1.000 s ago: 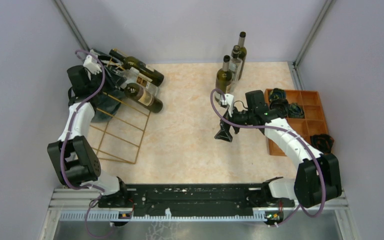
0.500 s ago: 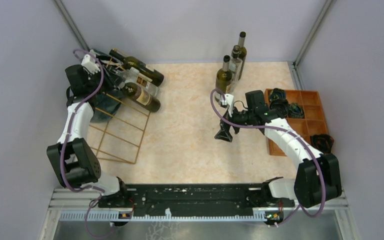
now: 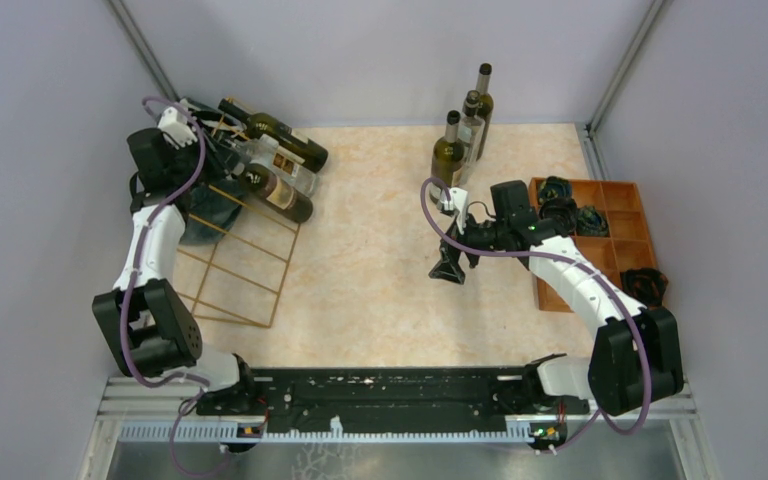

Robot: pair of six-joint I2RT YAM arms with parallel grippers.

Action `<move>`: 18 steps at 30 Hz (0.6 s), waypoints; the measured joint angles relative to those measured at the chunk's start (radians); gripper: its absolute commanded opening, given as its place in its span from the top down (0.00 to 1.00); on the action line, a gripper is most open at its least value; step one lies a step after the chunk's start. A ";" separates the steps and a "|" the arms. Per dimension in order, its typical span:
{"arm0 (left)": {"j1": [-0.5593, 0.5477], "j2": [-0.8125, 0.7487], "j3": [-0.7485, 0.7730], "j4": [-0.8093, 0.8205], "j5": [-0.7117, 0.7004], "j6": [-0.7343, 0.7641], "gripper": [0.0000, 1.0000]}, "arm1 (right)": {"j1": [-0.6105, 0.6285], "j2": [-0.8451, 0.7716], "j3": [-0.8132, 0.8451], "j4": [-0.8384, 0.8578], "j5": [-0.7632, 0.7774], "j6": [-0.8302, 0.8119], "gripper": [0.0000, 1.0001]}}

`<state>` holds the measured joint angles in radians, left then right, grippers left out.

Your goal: Put the wine bottle on the wine rack

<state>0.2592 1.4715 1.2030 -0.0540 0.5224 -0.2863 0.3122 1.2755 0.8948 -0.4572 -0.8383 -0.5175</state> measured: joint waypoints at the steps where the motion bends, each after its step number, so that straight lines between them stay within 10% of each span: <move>1: 0.000 0.006 0.004 0.000 0.001 0.000 1.00 | 0.000 0.000 0.000 0.000 0.000 0.000 0.02; 8: 0.001 0.051 0.046 -0.038 0.010 -0.001 0.95 | 0.000 0.000 0.000 0.000 0.000 -0.004 0.02; 18: 0.002 0.118 0.119 -0.077 0.005 -0.001 0.55 | 0.006 0.000 -0.005 0.000 0.001 -0.005 0.02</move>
<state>0.2607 1.5894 1.3220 -0.1307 0.5270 -0.2874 0.3187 1.2755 0.8898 -0.4568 -0.8375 -0.5228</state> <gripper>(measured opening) 0.405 0.984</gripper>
